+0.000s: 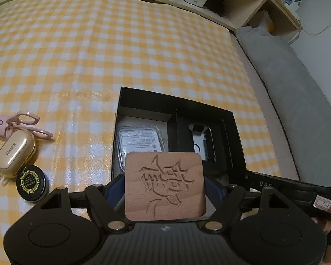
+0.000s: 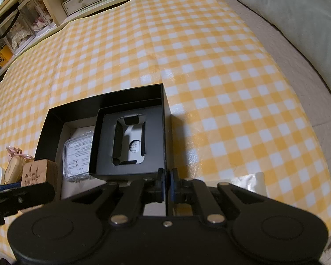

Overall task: Organize rigid objects
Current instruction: 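Carry the carved wooden block with the left tool into the large black box, then open the left tool to release the wooden block inside the box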

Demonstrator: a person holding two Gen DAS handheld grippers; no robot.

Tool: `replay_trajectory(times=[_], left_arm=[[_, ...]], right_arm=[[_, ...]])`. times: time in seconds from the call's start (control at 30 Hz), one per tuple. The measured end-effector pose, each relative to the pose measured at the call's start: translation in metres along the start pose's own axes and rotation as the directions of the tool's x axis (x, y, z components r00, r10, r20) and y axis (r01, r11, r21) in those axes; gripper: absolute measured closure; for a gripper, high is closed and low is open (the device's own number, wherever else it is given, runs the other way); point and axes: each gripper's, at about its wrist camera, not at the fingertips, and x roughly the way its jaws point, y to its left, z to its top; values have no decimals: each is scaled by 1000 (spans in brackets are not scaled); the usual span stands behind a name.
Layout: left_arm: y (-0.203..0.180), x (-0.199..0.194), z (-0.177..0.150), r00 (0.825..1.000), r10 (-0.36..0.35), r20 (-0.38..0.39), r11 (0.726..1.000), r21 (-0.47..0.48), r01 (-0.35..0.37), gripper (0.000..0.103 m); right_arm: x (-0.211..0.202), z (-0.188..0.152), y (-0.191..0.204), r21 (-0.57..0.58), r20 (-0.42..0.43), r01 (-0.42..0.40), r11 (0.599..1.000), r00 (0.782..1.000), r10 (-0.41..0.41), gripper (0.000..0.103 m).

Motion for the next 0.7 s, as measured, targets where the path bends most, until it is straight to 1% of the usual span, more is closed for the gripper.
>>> replay_trajectory(times=[0.1, 0.13, 0.2, 0.23, 0.3, 0.7], left_arm=[[2, 0, 1, 1000, 18, 5, 1000, -7, -17, 25], [3, 0, 1, 1000, 19, 0, 1000, -7, -19, 21], [4, -1, 1, 1000, 2, -8, 1000, -12, -2, 16], [3, -1, 1, 1000, 4, -14, 1000, -11, -5, 13], [0, -3, -1, 1000, 27, -11, 1000, -4, -27, 11], [-2, -6, -5, 999, 17, -39, 1000, 11, -17, 11]], right_arm=[[0, 0, 0, -1, 0, 1, 1000, 1000, -1, 97], [0, 0, 0, -2, 0, 1, 1000, 1000, -1, 97], [0, 0, 0, -2, -1, 1, 1000, 1000, -1, 97], [1, -1, 0, -2, -1, 2, 1000, 1000, -2, 97], [1, -1, 0, -4, -1, 5, 1000, 1000, -5, 97], [1, 0, 0, -5, -4, 1, 1000, 1000, -1, 97]])
